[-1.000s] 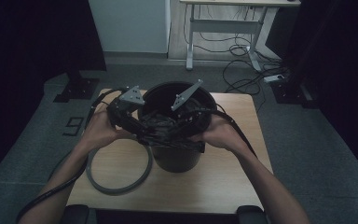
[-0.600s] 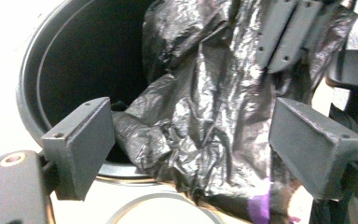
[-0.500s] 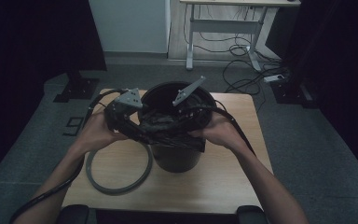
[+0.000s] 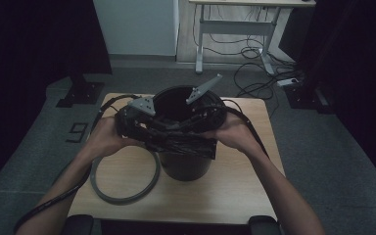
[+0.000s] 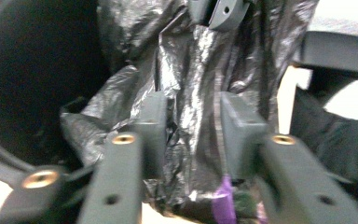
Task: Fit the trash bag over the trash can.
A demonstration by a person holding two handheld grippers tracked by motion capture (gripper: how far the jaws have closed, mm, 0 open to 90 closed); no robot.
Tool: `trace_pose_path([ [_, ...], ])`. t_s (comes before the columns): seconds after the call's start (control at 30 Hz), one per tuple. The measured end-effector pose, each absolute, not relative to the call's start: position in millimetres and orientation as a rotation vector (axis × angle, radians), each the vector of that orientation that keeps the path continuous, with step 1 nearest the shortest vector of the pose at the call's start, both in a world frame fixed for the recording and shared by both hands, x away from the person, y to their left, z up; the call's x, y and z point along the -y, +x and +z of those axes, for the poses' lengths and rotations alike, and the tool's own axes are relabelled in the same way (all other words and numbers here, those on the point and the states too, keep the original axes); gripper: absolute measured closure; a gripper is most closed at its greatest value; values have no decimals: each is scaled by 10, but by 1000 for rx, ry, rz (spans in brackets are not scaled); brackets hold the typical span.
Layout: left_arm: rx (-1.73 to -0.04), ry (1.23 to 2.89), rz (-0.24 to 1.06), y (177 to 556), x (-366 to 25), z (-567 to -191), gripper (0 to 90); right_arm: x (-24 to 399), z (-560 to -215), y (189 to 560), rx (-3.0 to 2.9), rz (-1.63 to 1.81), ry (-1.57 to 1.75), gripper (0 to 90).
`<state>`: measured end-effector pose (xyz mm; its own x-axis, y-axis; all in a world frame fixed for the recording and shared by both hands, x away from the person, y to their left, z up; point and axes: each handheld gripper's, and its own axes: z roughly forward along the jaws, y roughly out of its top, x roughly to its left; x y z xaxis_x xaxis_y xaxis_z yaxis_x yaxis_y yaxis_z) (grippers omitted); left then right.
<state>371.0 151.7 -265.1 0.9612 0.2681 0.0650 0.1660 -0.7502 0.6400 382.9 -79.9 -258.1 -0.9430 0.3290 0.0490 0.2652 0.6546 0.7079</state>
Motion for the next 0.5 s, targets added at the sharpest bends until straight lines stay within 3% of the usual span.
trace_pose_path([
  [0.17, -334, 2434, 171, 3757, -1504, -2631, 862, 740, -2552, 3777, -2805, 1185, 473, 687],
  [0.5, -395, 2399, 201, 3870, -1497, -2600, 883, 428, -2544, 3681, -2872, 1189, 341, 496],
])
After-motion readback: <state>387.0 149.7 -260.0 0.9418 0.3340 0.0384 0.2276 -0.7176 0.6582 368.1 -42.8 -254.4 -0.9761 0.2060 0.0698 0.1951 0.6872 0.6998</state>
